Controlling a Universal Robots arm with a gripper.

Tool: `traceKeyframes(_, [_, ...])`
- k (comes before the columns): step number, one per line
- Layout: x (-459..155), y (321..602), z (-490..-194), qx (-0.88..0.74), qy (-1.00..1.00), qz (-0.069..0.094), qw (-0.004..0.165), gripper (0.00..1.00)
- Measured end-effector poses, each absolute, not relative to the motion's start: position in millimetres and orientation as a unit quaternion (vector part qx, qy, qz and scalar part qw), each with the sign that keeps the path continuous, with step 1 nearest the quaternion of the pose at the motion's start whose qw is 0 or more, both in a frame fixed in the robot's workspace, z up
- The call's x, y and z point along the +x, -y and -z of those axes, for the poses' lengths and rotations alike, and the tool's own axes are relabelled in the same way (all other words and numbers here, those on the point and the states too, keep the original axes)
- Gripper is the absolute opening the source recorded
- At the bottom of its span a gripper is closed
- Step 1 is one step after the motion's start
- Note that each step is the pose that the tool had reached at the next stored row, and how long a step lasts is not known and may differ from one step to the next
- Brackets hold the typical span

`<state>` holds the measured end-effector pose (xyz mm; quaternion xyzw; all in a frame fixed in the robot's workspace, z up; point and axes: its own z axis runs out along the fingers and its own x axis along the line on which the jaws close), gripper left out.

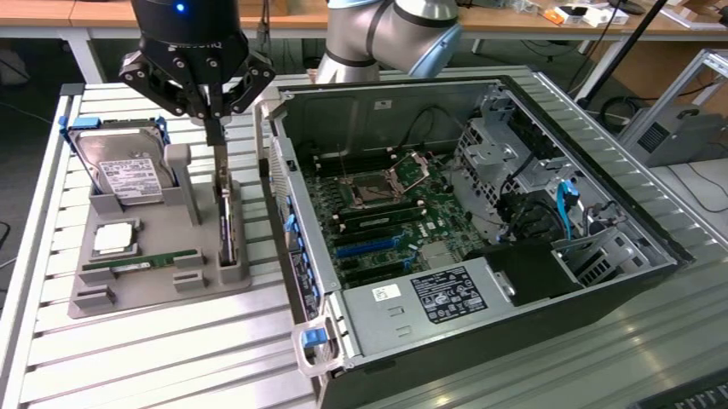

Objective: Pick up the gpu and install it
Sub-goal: 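Reach for the gpu, then pick up the gpu and move the gpu toward the slot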

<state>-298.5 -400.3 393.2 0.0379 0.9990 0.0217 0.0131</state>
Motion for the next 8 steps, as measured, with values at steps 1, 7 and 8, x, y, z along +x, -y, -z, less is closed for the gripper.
traceKeyframes(1, [-298.5, 400.3, -393.2, 0.038, -0.999, -0.022, 0.013, 0.11])
traceKeyframes(7, [-298.5, 400.3, -393.2, 0.038, -0.999, -0.022, 0.013, 0.11])
traceKeyframes(8, [-298.5, 400.3, -393.2, 0.038, -0.999, -0.022, 0.013, 0.11])
